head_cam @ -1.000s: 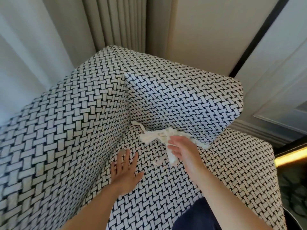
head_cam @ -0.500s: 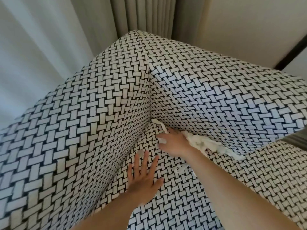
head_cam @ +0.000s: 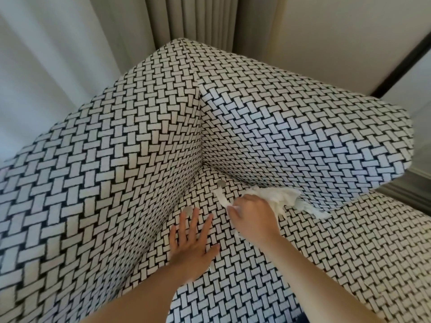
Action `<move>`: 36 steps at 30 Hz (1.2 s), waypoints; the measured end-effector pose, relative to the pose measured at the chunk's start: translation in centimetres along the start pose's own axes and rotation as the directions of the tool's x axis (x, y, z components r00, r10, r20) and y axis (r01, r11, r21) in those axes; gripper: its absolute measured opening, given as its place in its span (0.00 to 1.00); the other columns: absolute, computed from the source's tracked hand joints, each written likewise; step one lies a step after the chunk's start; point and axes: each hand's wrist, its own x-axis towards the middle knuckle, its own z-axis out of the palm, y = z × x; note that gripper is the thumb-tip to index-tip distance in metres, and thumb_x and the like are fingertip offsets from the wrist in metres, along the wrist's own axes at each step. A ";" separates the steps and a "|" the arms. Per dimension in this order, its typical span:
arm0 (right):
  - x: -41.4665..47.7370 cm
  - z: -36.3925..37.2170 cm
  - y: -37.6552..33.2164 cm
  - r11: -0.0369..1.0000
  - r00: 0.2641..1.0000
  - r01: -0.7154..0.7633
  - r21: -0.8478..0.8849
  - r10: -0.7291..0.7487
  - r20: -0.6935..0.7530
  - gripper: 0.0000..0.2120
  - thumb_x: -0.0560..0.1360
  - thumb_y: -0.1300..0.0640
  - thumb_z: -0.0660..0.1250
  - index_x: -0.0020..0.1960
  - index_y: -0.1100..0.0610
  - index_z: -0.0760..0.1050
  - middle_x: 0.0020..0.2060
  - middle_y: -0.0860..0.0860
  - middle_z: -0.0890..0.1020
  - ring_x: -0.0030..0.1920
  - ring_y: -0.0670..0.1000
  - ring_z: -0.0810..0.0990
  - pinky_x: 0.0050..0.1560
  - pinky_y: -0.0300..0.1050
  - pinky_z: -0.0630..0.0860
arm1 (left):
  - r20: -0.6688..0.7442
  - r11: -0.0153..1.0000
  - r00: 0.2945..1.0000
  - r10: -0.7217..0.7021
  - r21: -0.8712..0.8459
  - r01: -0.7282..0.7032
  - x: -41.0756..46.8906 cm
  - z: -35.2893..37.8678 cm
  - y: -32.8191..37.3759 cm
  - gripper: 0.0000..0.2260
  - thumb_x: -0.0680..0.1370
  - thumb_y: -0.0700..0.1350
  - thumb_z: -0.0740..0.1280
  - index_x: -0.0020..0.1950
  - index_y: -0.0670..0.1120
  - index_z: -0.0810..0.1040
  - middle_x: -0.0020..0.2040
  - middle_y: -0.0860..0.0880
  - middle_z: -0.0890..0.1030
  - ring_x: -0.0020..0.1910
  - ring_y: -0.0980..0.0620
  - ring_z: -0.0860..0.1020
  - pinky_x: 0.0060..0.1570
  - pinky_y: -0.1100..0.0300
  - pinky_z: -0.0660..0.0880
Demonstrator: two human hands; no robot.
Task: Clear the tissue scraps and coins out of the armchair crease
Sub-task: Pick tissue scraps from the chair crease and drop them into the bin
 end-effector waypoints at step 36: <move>2.6 -2.2 2.9 0.810 0.833 -0.299 -0.504 0.479 0.276 0.34 0.76 0.37 0.53 0.74 0.57 0.56 0.71 0.60 0.61 0.68 0.60 0.65 0.62 0.53 0.69 | -0.004 1.000 1.000 0.015 -0.002 -0.015 -0.1 0.0 -0.2 0.30 0.79 0.64 0.44 0.63 0.61 0.20 0.61 0.56 0.14 0.59 0.51 0.13 0.50 0.55 0.13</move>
